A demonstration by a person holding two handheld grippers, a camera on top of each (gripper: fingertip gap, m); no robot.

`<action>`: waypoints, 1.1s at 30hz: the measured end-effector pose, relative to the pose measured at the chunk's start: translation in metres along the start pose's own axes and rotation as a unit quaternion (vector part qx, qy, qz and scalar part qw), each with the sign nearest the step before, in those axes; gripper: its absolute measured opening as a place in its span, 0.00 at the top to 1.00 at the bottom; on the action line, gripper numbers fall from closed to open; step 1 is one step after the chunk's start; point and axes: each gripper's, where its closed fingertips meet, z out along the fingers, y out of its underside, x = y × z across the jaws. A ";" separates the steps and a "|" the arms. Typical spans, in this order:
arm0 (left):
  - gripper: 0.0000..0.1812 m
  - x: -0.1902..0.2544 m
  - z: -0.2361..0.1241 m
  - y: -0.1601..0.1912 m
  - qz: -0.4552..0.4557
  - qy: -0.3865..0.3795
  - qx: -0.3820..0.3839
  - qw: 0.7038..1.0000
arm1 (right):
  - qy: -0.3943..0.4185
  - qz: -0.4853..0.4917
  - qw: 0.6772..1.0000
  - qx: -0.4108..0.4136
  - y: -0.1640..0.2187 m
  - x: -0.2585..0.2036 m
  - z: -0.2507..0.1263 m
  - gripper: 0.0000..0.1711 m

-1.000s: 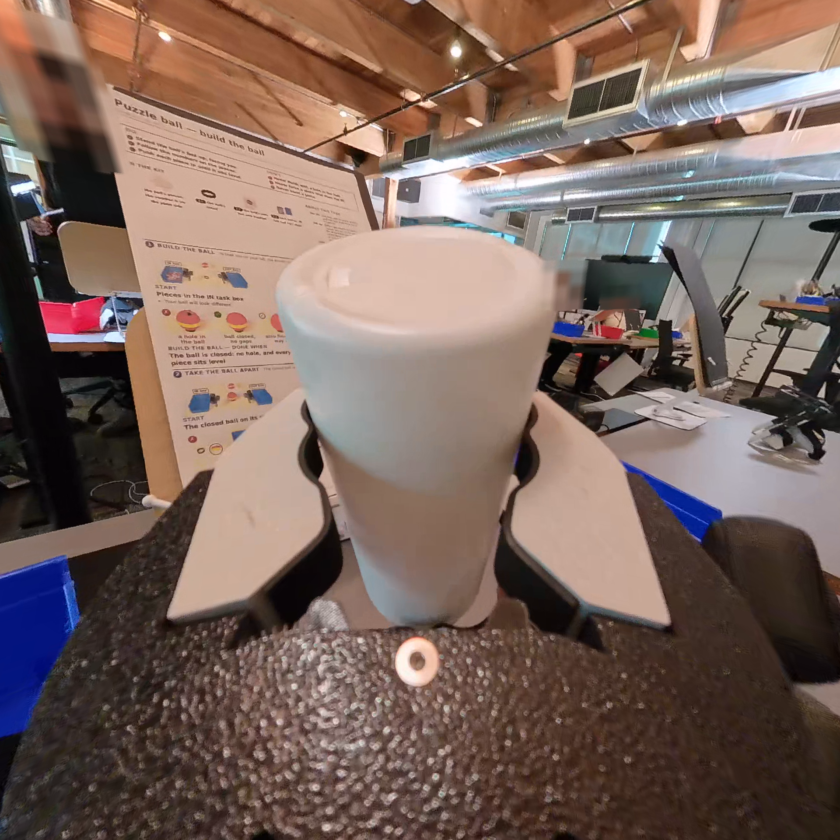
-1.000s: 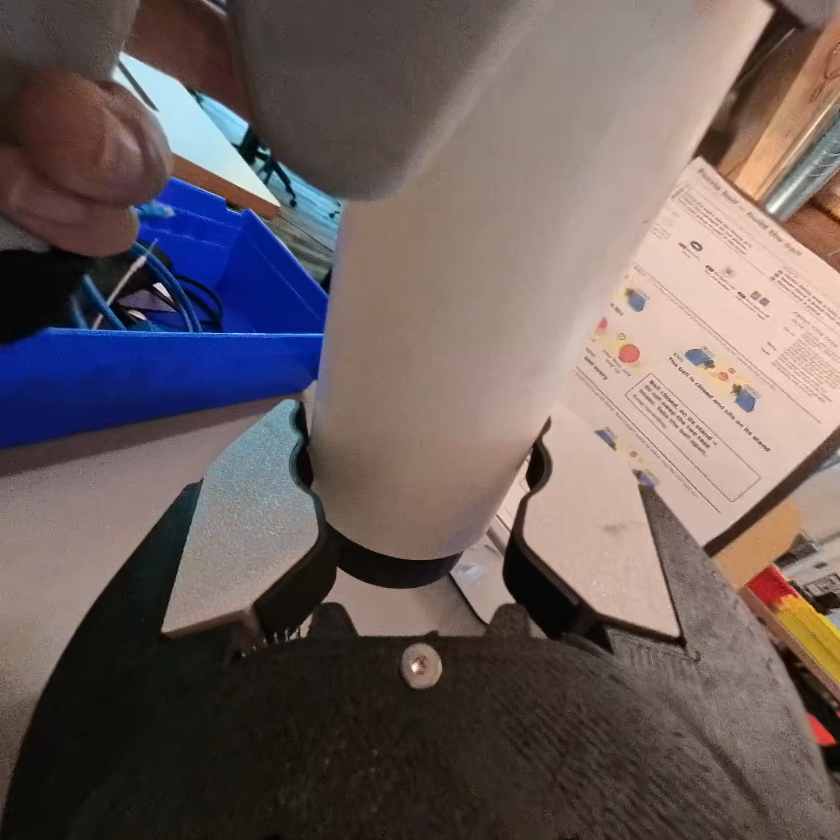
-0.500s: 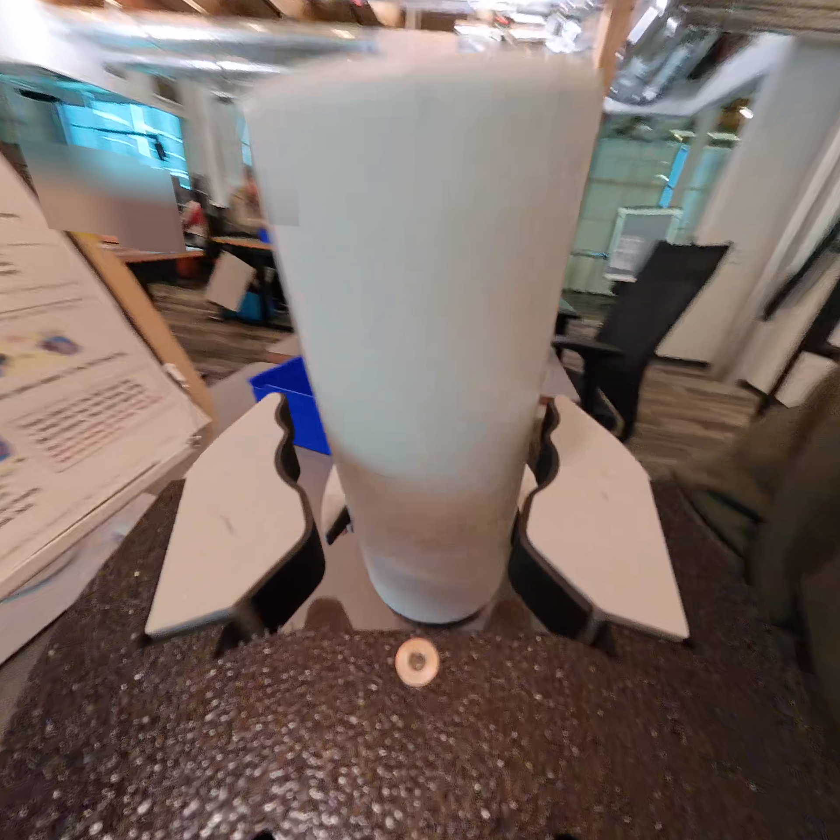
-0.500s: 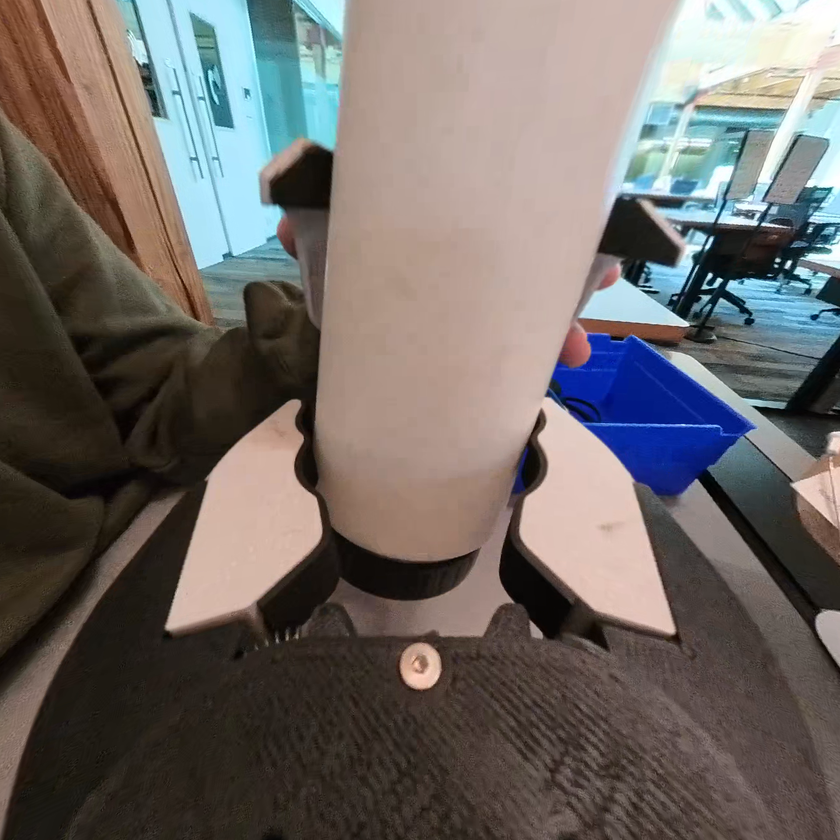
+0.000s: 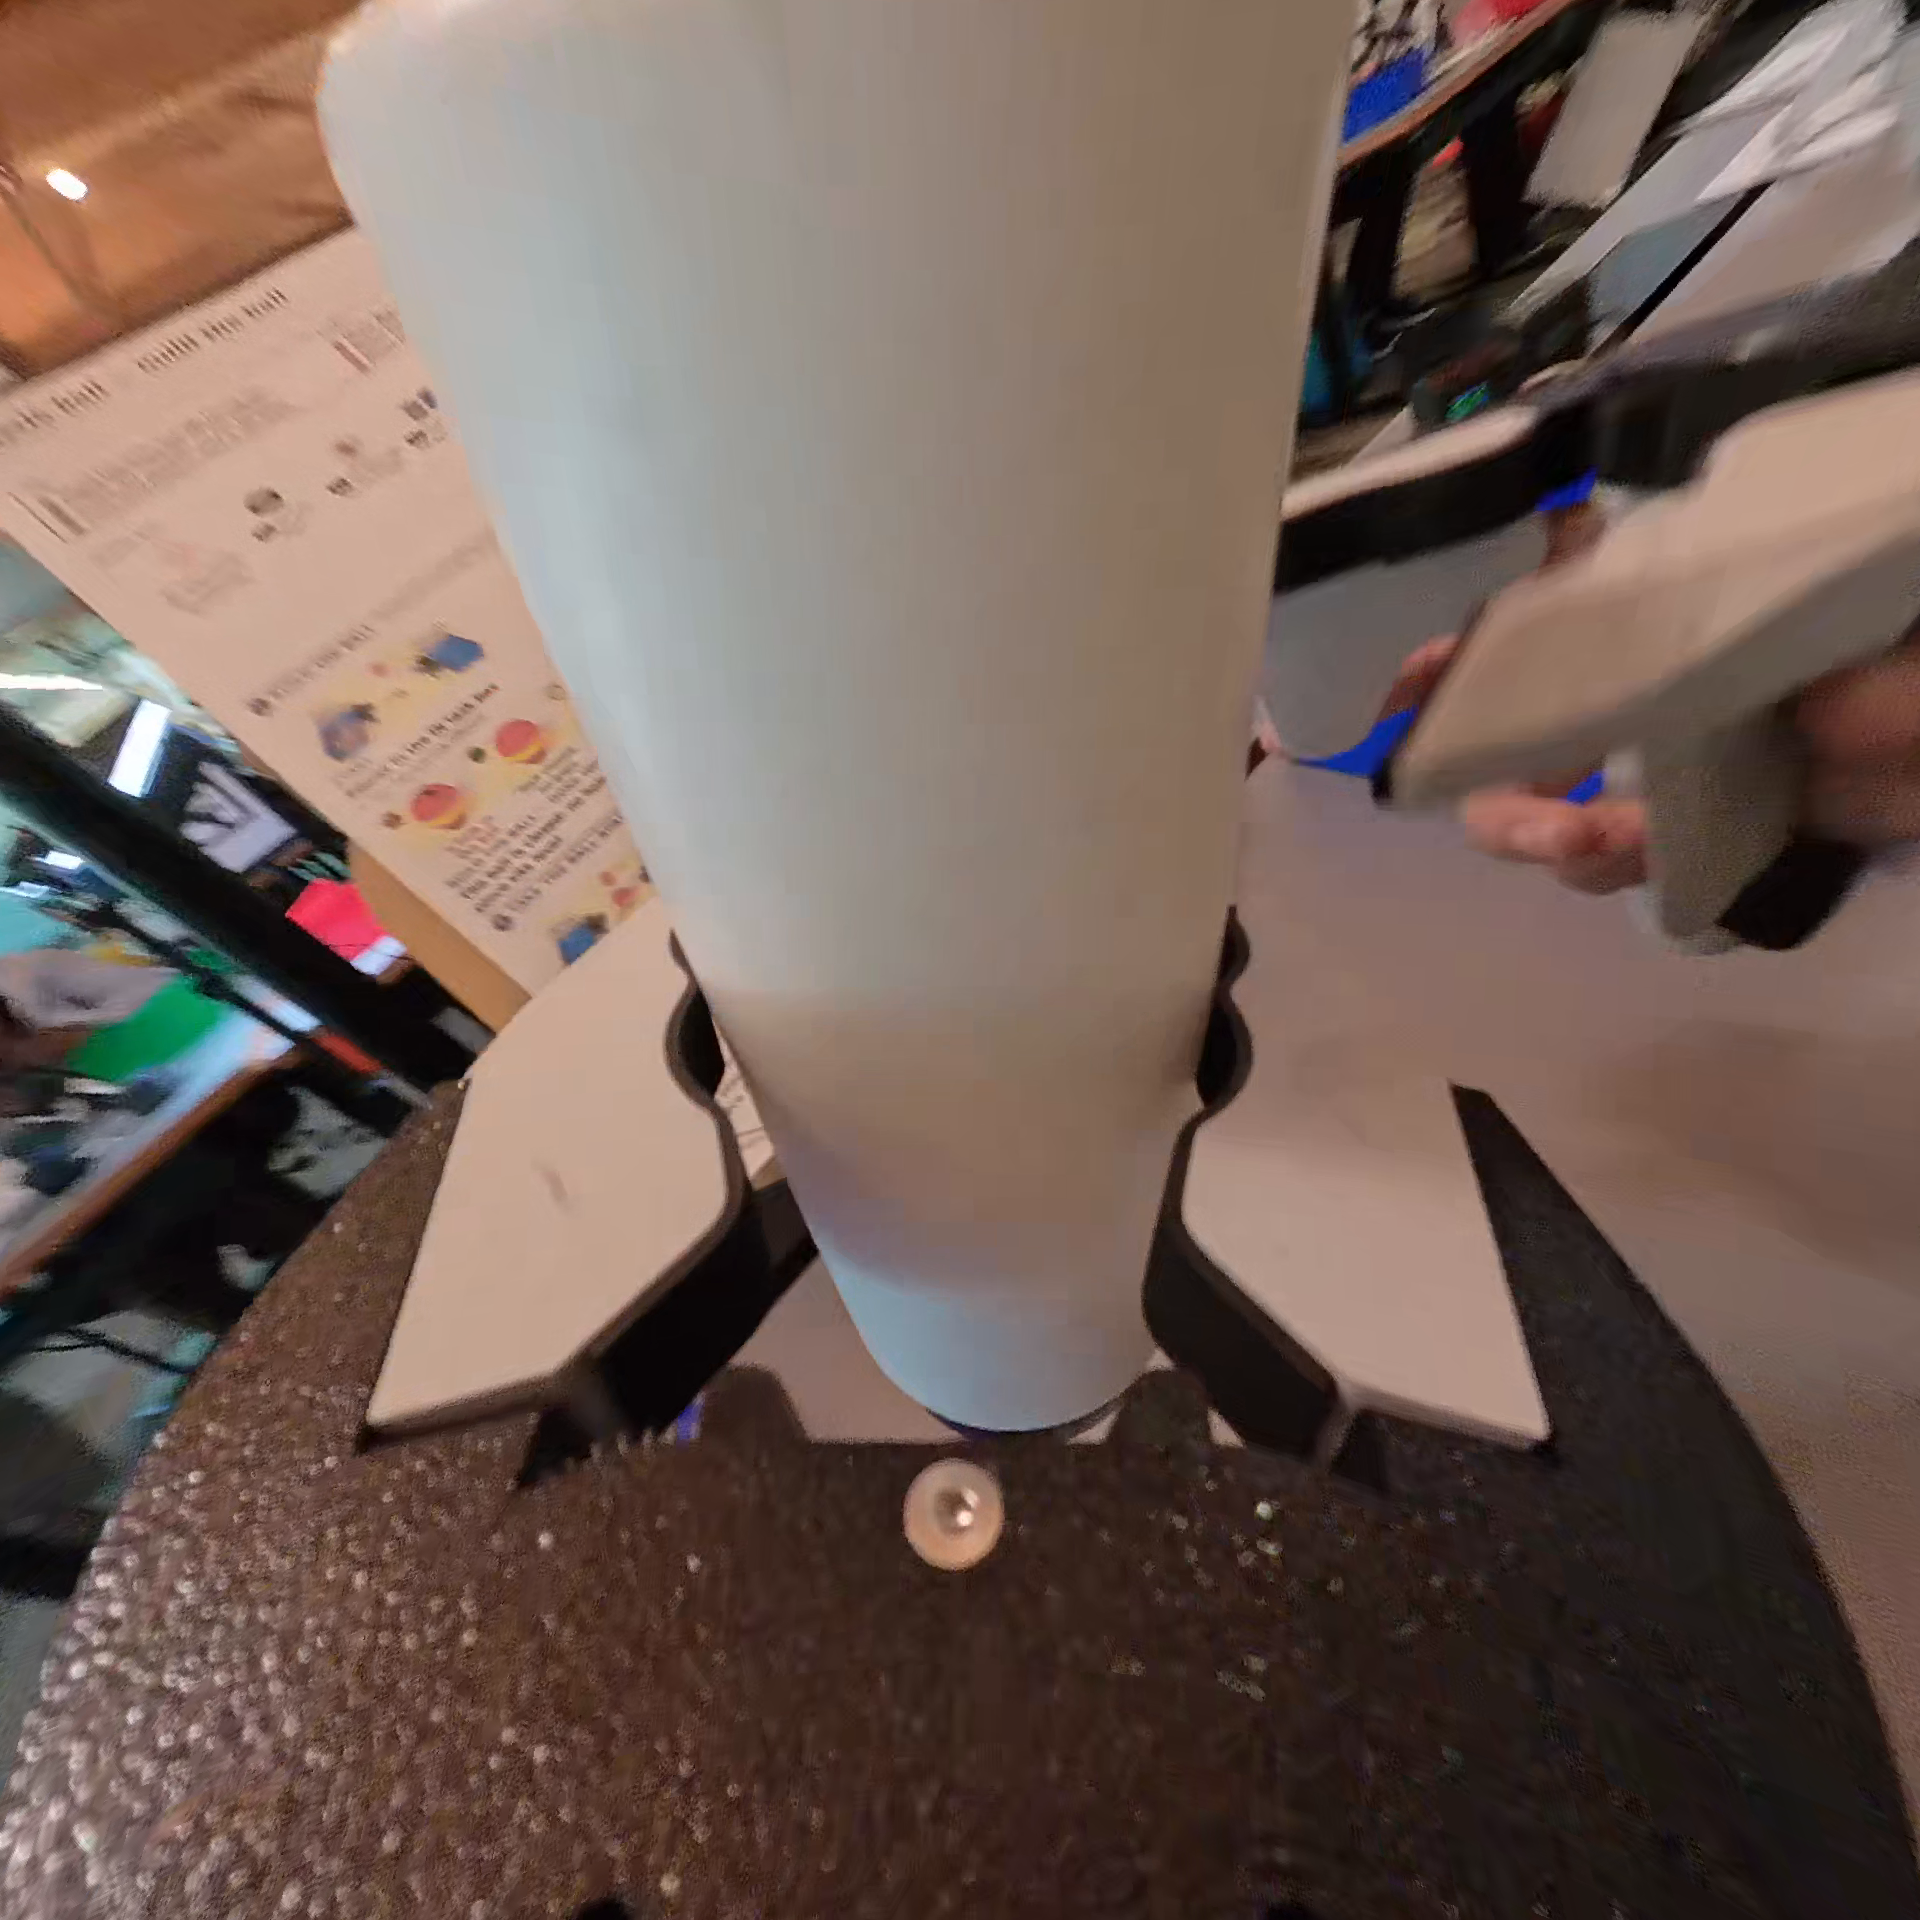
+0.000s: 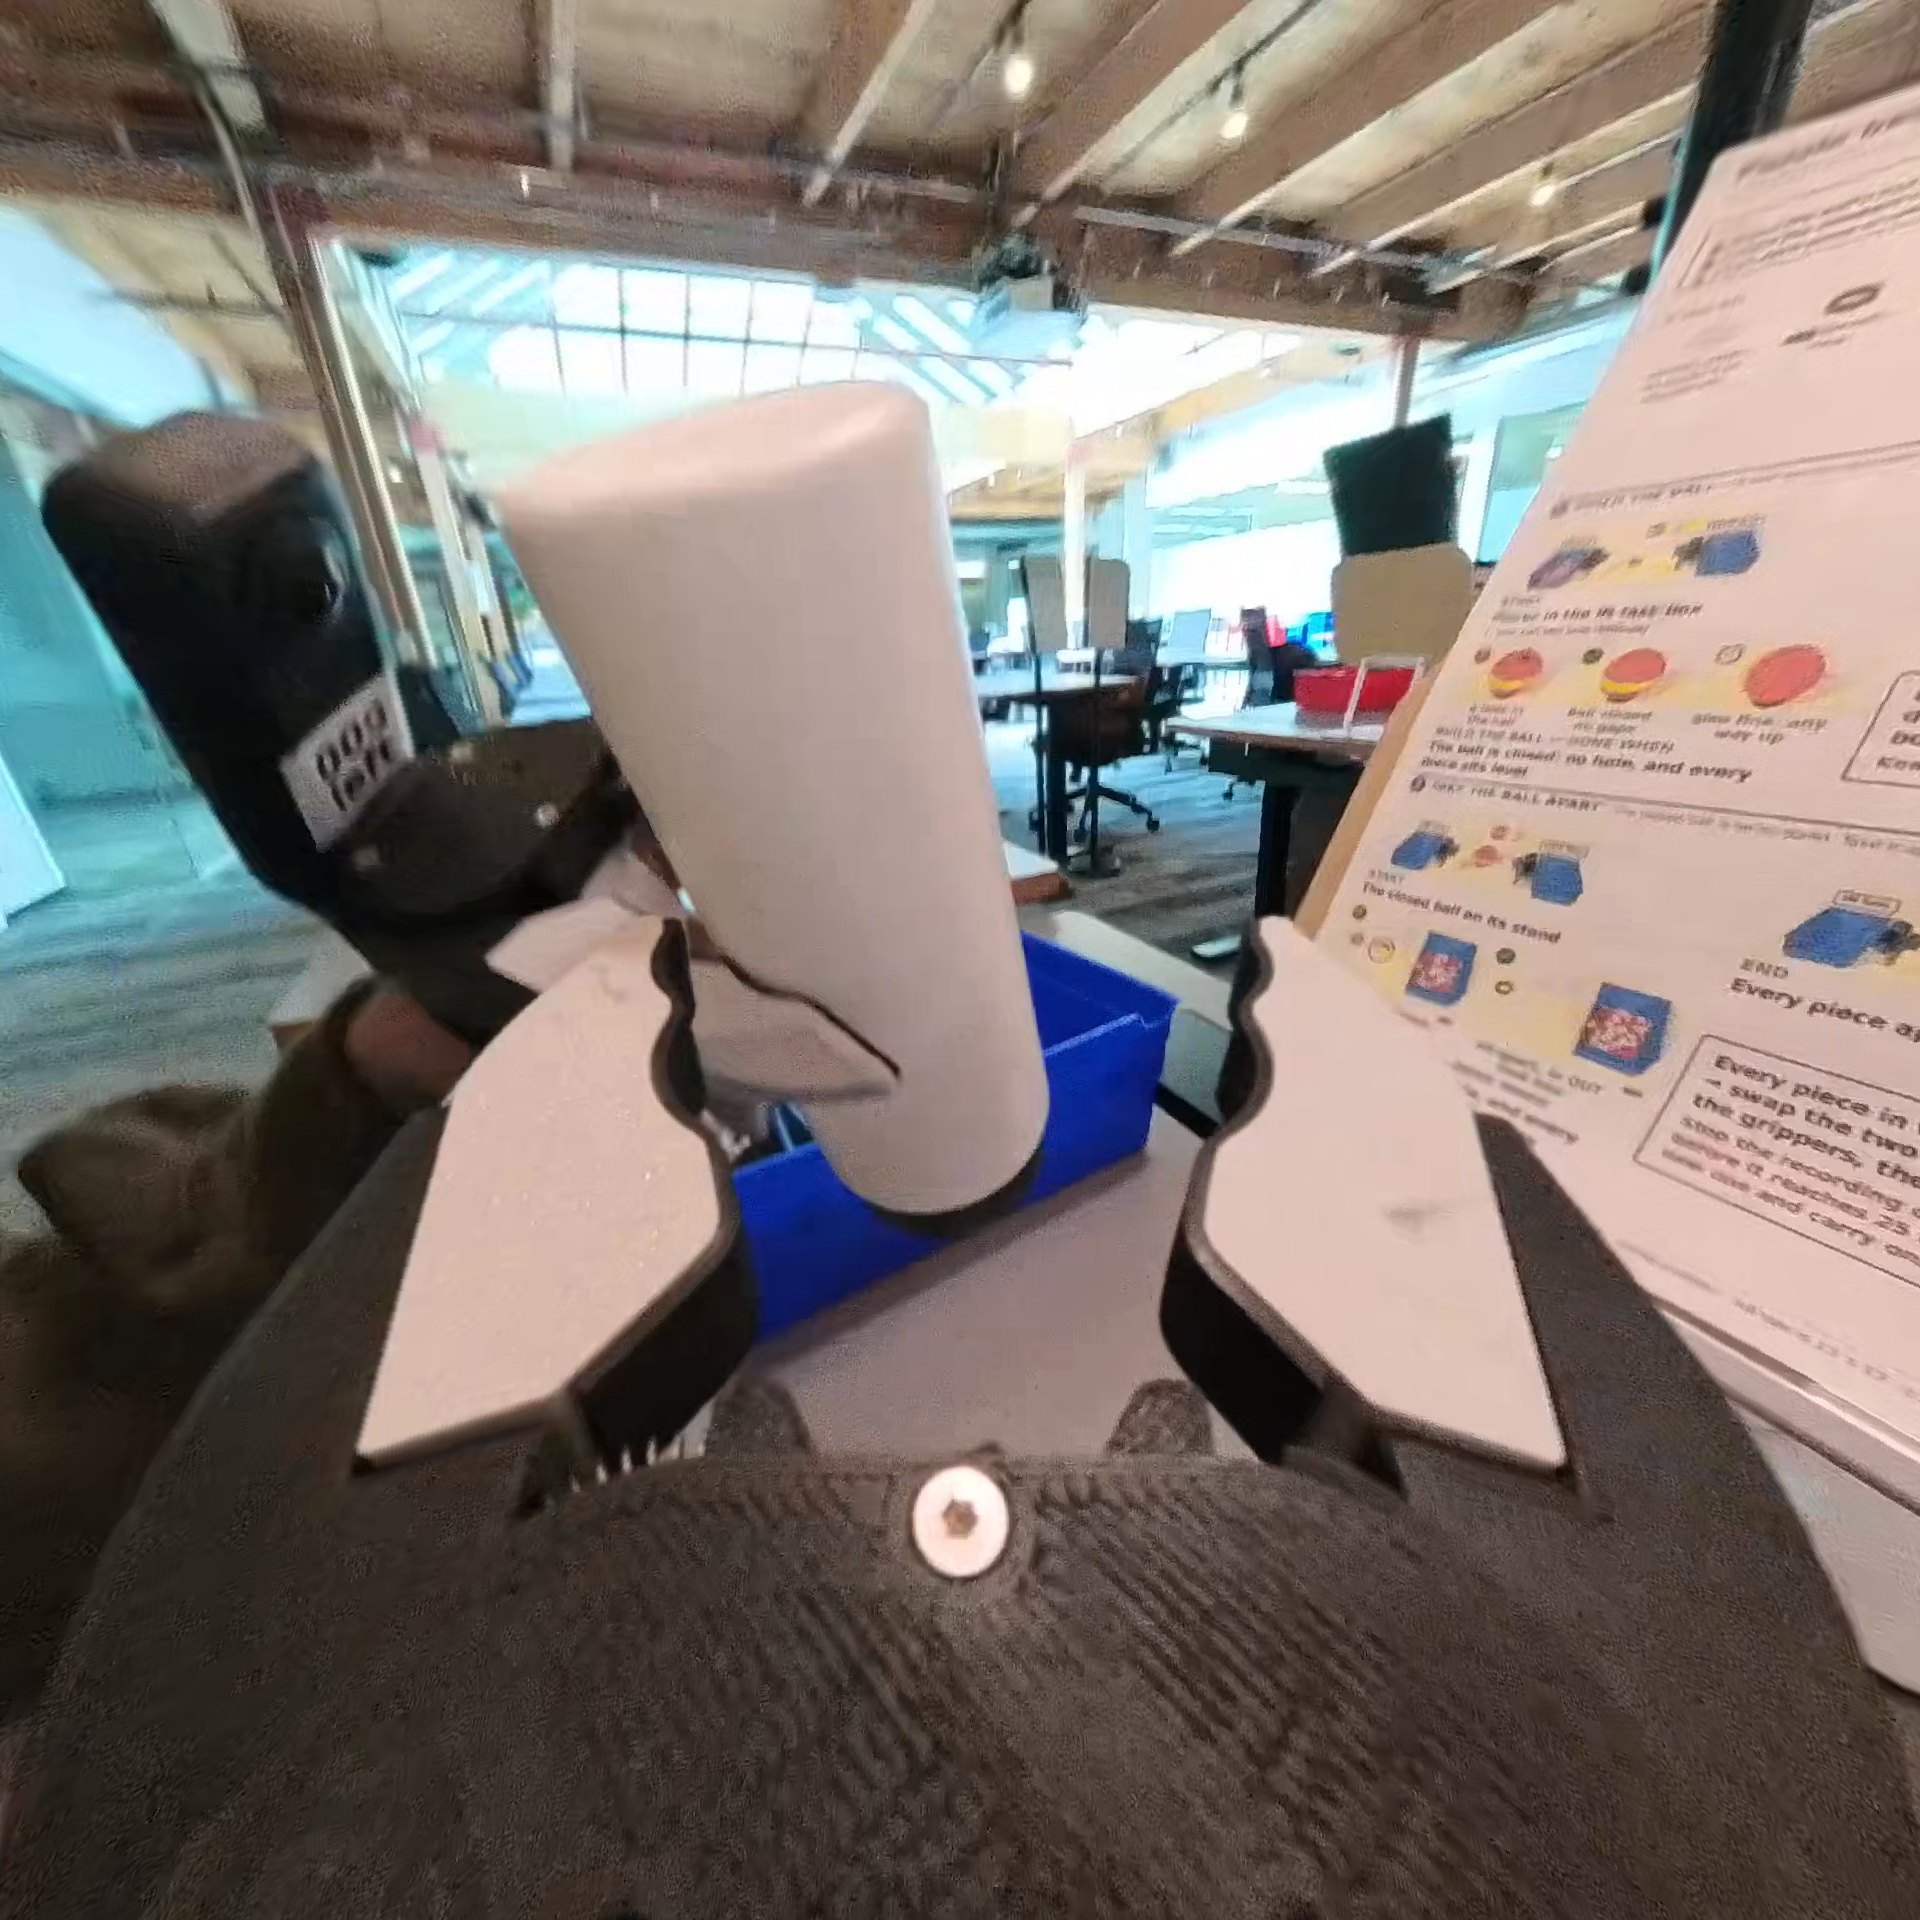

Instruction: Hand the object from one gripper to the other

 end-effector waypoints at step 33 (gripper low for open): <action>0.51 0.122 -0.002 0.023 -0.036 0.362 -0.023 0.931 | -0.196 0.024 0.968 0.158 -0.056 -0.048 -0.031 0.50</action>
